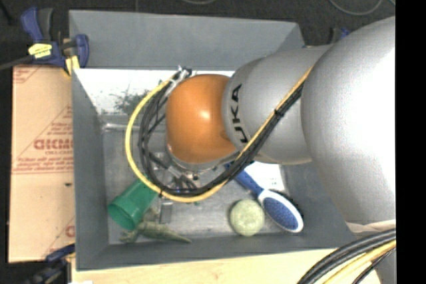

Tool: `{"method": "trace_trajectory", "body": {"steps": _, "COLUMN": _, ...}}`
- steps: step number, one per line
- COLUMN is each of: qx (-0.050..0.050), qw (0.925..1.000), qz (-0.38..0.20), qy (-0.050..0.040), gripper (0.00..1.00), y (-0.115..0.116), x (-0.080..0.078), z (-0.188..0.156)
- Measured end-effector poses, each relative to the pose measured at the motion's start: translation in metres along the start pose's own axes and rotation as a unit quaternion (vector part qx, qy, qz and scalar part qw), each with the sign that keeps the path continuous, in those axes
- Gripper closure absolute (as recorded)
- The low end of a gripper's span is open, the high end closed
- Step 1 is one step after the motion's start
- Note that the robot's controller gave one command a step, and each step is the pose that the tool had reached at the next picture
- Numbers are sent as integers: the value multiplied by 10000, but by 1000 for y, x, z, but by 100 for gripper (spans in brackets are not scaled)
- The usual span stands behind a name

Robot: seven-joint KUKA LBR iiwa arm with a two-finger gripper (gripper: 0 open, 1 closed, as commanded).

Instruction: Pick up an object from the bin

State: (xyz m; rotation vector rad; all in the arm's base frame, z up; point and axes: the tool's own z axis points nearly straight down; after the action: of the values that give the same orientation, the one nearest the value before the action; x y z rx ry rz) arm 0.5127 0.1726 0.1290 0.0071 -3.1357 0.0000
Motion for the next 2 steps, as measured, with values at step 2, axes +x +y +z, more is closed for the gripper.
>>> {"method": "trace_trajectory", "body": {"steps": 2, "qx": 1, "qw": 9859, "qz": -1669, "qy": -82, "gripper": 0, "y": 23, "x": -9, "z": 33}}
